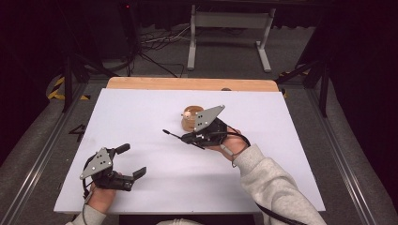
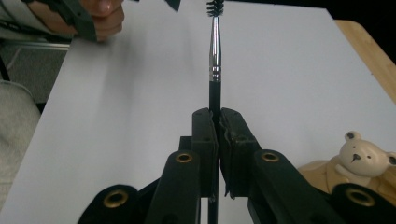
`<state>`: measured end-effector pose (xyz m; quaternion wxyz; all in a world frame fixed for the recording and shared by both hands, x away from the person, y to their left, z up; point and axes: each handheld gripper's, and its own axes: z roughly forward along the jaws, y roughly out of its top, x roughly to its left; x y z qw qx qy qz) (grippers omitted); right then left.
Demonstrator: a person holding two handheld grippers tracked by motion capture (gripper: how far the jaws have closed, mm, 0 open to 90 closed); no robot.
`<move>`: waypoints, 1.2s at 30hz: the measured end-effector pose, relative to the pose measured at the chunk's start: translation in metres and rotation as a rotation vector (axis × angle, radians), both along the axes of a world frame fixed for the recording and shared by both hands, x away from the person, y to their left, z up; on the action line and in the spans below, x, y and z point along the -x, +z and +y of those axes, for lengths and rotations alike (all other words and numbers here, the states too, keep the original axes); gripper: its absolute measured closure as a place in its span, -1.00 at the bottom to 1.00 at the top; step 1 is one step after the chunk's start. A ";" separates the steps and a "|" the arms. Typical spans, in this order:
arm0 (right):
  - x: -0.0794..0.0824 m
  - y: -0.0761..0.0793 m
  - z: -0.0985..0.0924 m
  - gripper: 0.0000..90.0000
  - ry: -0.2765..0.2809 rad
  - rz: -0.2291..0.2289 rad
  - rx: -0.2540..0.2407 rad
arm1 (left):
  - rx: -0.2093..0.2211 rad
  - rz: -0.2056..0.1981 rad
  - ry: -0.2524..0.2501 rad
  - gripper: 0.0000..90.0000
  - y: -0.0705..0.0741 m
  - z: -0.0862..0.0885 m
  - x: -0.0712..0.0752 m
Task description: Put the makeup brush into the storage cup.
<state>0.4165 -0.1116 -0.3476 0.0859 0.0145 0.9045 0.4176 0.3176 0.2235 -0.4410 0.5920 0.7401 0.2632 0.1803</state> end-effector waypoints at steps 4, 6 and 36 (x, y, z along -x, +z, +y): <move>-0.001 0.002 -0.005 0.89 -0.017 0.010 -0.067 | 0.001 -0.001 0.001 -1.00 0.000 0.000 0.000; -0.002 0.004 -0.009 0.89 -0.024 0.026 -0.111 | 0.001 0.000 0.001 -1.00 0.000 0.000 0.000; -0.010 0.018 -0.032 0.89 -0.191 -0.014 -0.457 | -0.002 0.004 0.002 -1.00 -0.001 0.000 -0.001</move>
